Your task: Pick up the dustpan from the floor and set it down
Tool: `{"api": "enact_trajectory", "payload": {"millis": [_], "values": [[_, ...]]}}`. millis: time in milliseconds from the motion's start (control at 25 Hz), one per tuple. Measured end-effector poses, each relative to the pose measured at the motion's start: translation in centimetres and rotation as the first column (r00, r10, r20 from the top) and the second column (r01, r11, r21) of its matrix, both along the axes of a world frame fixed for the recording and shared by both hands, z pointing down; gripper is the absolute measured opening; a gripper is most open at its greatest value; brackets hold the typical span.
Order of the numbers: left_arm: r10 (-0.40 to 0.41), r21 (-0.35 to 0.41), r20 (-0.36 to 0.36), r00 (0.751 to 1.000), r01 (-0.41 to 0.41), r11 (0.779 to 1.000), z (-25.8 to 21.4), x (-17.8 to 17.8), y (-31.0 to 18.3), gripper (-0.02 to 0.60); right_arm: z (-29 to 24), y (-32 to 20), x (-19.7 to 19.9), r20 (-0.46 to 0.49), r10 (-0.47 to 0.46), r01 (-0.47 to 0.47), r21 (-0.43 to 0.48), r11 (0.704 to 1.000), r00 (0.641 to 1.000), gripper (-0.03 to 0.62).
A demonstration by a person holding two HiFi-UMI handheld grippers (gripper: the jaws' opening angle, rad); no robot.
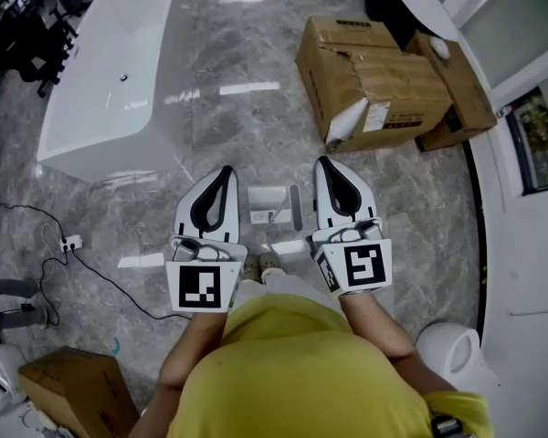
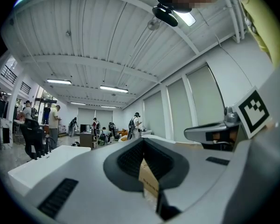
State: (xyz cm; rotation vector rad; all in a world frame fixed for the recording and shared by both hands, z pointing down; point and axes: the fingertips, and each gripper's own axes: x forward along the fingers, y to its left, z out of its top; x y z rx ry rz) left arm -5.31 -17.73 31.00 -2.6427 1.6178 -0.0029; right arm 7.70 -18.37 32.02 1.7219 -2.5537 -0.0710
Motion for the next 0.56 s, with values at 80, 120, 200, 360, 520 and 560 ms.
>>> {"api": "enact_trajectory", "payload": {"millis": [80, 120, 200, 360, 520, 560], "values": [[0.0, -0.005, -0.004, 1.0, 0.0, 1.0, -0.02, 0.03, -0.07, 0.002, 0.1, -0.1, 0.03, 0.0, 0.002, -0.002, -0.004, 1.0, 1.0, 0.009], [0.0, -0.006, -0.006, 1.0, 0.0, 1.0, -0.04, 0.01, -0.08, 0.002, 0.14, -0.1, -0.02, -0.001, 0.001, -0.001, -0.005, 1.0, 1.0, 0.009], [0.002, -0.004, -0.006, 1.0, -0.002, 1.0, -0.04, -0.01, -0.05, 0.0, 0.22, -0.01, -0.16, -0.002, -0.003, 0.003, -0.004, 1.0, 1.0, 0.009], [0.01, -0.002, -0.007, 1.0, -0.01, 1.0, -0.03, 0.22, -0.04, 0.002, 0.48, -0.07, -0.09, 0.001, -0.004, 0.004, -0.01, 1.0, 1.0, 0.009], [0.016, -0.012, -0.01, 1.0, -0.016, 1.0, 0.25, 0.5, -0.16, 0.002, 0.68, -0.2, 0.04, -0.002, -0.009, 0.009, -0.012, 1.0, 1.0, 0.009], [0.016, -0.016, -0.01, 1.0, -0.016, 1.0, 0.32, 0.51, -0.18, 0.002, 0.72, -0.24, 0.05, -0.003, -0.011, 0.011, -0.012, 1.0, 1.0, 0.009]]}}
